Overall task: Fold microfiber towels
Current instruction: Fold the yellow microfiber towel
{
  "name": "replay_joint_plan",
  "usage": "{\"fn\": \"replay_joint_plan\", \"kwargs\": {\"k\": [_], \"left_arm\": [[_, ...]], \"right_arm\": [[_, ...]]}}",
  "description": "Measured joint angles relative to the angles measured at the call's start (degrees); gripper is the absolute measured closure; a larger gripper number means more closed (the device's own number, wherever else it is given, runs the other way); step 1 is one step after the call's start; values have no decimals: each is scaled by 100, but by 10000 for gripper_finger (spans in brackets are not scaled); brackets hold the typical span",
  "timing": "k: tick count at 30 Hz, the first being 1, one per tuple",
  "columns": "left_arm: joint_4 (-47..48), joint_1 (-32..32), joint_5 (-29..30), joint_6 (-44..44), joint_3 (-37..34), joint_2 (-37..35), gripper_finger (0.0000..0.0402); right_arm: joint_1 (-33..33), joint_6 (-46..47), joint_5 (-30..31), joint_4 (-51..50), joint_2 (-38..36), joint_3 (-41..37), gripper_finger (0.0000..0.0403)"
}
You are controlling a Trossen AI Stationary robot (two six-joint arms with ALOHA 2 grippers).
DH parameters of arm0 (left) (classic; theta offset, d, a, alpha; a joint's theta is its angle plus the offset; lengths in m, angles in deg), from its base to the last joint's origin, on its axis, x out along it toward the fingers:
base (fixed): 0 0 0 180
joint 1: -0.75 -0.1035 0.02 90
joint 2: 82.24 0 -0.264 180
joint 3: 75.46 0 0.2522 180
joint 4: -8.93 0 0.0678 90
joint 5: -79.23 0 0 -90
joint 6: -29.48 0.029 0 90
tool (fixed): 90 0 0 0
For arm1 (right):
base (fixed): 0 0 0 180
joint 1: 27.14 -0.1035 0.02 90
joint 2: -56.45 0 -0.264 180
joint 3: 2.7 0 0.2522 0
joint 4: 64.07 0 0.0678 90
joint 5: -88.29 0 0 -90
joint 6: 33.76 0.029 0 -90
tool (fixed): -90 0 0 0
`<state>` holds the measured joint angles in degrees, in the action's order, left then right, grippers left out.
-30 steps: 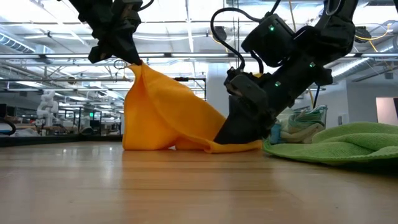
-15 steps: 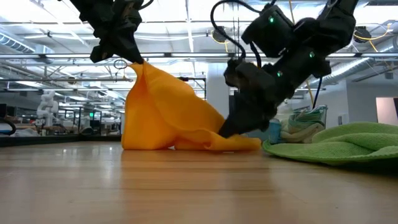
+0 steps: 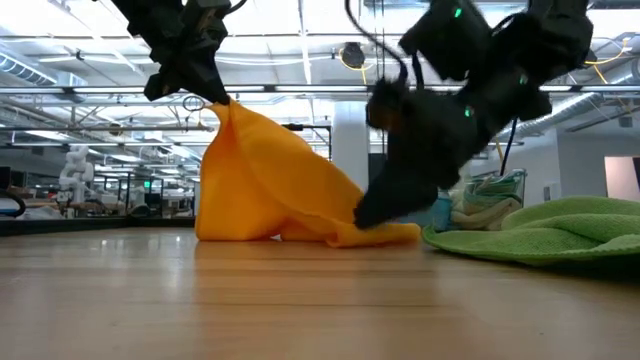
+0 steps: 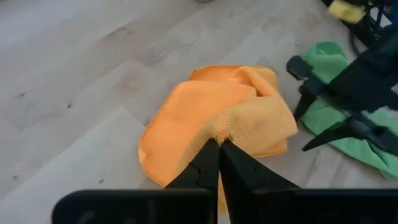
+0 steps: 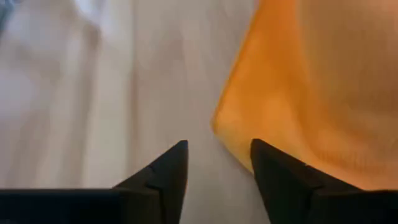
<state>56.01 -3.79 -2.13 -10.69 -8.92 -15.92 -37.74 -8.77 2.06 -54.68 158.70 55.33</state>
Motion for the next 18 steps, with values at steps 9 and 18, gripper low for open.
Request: {"fn": "replay_joint_plan", "kwargs": {"k": [9,18], "left_arm": [[17,0,41,-4,-1,0,389],[17,0,98,-23,-1,0,389]], "right_arm": [[106,-73,-94,513,561,14,213],[161,-22,-688,466,869,24,255]]}}
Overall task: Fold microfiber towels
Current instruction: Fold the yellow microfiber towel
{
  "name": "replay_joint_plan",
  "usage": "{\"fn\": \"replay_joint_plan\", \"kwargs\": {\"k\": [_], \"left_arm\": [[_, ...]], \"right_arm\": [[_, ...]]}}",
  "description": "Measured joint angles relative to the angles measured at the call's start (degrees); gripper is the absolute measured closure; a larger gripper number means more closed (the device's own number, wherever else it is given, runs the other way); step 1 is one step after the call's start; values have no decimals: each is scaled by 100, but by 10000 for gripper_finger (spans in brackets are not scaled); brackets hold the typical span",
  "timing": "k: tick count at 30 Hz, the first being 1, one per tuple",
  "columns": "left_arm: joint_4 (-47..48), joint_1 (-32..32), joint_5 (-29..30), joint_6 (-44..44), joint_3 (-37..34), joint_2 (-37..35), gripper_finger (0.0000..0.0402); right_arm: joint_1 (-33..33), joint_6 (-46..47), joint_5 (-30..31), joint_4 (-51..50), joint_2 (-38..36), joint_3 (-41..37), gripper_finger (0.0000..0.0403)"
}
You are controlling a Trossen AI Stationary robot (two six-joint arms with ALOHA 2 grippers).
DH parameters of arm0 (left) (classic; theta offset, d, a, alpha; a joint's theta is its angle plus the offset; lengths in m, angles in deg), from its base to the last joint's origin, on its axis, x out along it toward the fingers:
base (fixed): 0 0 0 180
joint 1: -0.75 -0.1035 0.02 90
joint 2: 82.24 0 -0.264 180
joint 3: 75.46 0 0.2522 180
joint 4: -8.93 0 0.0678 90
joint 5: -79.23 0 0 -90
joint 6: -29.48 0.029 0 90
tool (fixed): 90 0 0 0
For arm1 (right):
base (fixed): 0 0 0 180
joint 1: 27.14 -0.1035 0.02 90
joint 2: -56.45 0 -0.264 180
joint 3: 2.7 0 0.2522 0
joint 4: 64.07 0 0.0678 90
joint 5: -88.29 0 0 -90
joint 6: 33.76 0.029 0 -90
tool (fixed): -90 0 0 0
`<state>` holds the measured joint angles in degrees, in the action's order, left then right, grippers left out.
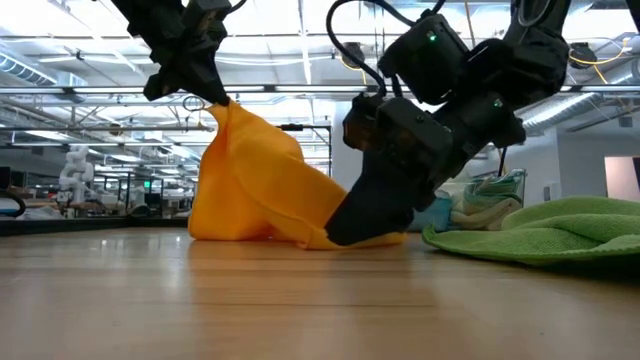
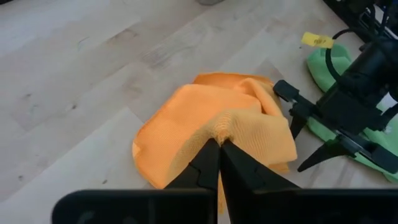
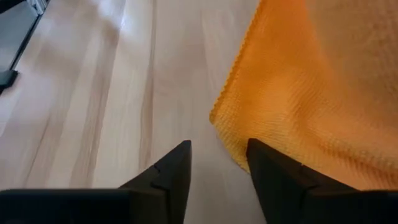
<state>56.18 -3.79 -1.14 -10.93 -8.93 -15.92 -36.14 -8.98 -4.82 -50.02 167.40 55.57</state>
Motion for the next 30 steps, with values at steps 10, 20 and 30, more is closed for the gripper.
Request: {"fn": "replay_joint_plan", "kwargs": {"k": [10,20,30], "left_arm": [[-86,6,2,2,0,0,390],[-381,107,-146,97,140,-173,393],[307,375,892,1444,1945,-190,398]], "right_arm": [[77,380,-160,-162,-58,-11,379],[270,425,-311,-1131,-1189,-50,400],[484,628,-311,-1734,-2973,-31,402]]}}
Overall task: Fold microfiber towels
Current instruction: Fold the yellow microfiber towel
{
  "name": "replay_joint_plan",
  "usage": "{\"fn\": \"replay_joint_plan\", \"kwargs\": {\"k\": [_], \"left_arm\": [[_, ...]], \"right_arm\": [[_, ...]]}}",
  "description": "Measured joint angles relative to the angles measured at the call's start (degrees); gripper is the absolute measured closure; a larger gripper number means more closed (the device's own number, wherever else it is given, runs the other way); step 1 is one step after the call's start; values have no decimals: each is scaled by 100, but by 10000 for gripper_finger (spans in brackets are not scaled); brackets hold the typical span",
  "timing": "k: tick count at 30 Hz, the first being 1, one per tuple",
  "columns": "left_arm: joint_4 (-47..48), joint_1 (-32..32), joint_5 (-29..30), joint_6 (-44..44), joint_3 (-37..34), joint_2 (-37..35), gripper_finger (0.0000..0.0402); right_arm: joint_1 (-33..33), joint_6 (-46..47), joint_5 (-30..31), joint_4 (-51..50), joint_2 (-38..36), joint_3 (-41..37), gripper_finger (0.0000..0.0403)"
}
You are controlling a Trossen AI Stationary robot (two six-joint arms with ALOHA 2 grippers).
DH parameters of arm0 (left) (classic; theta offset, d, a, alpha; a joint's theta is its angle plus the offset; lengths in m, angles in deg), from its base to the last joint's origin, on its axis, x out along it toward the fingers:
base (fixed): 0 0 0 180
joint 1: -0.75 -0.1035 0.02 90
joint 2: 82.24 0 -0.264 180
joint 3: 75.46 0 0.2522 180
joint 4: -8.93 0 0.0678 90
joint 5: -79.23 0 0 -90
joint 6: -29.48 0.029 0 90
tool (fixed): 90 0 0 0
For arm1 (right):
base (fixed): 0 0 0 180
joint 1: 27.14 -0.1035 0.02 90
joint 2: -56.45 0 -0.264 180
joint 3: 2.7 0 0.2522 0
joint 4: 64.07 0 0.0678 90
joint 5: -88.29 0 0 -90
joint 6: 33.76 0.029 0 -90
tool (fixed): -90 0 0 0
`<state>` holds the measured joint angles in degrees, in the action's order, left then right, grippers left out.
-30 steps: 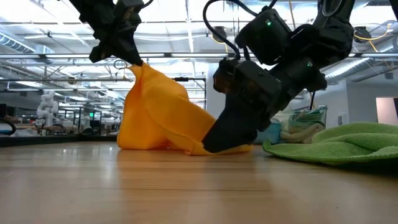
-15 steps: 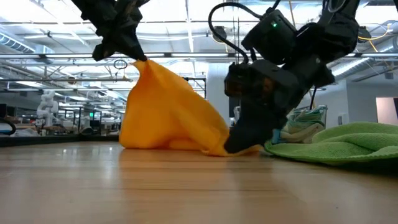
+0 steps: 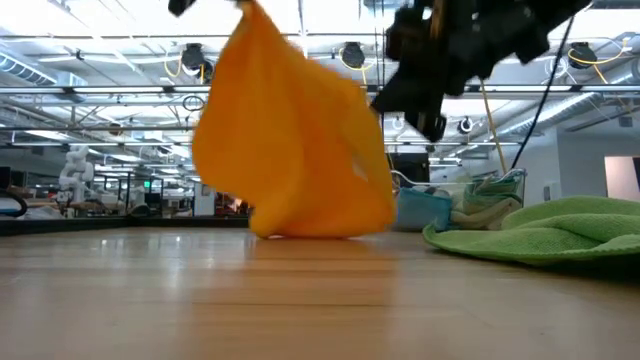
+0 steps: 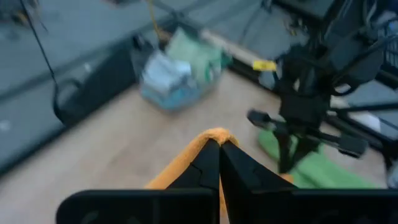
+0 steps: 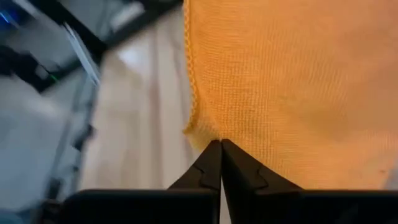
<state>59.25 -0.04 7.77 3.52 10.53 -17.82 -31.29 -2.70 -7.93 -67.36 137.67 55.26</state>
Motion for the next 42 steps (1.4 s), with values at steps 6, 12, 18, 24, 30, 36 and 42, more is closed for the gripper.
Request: {"fn": "replay_joint_plan", "kwargs": {"k": [6,12,18,24,30,36,42], "left_arm": [[371,29,259,438,798,1,392],[403,90,-140,326,943,11,394],[51,488,-139,1173,1089,9,398],[-574,750,30,2322,1093,9,388],[-638,882,434,2761,1093,9,396],[-626,880,591,3405,1093,9,386],[-330,880,862,3550,1093,9,395]], "right_arm": [[50,588,0,144,-931,1,402],[47,1455,17,801,-1636,12,403],[48,1611,174,942,-1890,285,403],[238,1074,129,569,-1744,1076,403],[495,713,-791,16,-1533,1854,403],[672,478,-1042,-646,-1472,1959,403],[791,425,-1029,-774,-1475,1959,403]]}}
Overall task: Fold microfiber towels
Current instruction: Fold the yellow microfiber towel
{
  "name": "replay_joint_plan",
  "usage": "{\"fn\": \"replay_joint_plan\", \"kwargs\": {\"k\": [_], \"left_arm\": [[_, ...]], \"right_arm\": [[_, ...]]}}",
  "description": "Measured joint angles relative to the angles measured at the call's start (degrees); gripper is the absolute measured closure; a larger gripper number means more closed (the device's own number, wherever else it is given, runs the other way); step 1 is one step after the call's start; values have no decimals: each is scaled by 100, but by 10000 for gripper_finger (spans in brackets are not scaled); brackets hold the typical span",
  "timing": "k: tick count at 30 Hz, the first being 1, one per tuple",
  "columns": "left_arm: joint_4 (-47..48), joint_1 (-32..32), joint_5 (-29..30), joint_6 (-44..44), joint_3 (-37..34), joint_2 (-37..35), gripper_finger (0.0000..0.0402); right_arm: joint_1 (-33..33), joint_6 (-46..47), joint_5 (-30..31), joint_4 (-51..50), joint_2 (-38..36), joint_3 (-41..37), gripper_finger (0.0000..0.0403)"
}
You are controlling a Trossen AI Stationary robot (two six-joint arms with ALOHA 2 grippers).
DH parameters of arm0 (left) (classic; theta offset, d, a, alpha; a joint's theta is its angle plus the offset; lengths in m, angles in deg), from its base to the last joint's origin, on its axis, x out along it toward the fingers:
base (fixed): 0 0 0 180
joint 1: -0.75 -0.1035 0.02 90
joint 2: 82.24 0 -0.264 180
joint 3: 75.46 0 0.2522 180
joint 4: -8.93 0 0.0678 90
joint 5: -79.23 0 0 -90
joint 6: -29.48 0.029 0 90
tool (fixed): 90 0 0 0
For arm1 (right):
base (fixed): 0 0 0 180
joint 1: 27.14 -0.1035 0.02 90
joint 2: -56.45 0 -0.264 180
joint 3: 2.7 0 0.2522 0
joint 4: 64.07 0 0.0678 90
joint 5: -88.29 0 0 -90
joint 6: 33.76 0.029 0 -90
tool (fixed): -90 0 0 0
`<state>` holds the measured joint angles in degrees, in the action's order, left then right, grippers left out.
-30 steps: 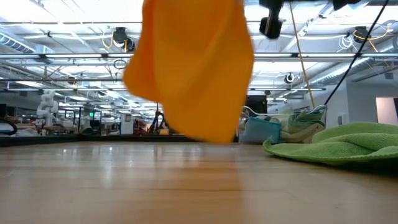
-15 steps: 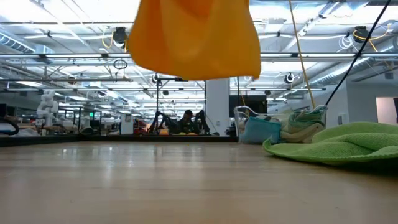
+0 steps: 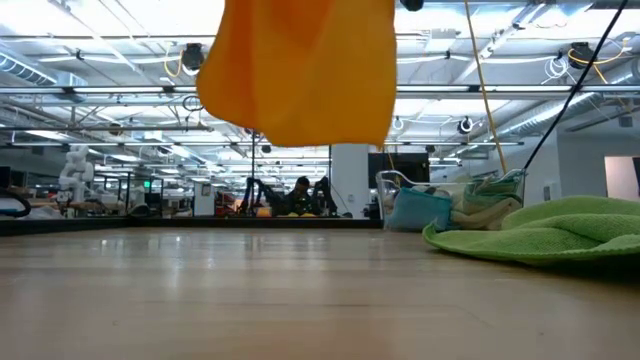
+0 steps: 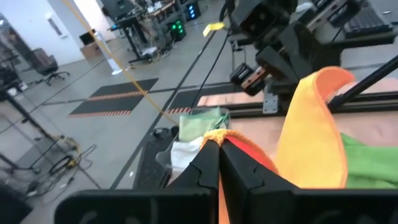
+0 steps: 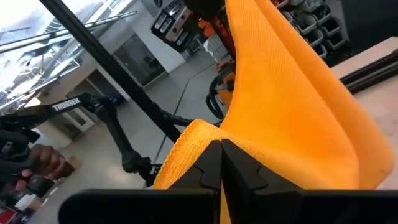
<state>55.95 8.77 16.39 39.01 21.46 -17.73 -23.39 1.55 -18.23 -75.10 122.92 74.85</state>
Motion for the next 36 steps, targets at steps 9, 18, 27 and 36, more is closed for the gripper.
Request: {"fn": "replay_joint_plan", "kwargs": {"k": [9,18,27,36], "left_arm": [[408,1,32,-176,0,51,398],[890,1,36,-418,-2,55,393],[1064,-76,39,-618,-2,94,385],[1100,-93,28,-685,-4,154,387]], "right_arm": [[42,11,238,-373,0,-154,401],[-5,66,749,-1678,0,-162,352],[-726,257,1748,-2674,165,-168,257],[-1632,-257,3374,-699,1576,-168,165]]}}
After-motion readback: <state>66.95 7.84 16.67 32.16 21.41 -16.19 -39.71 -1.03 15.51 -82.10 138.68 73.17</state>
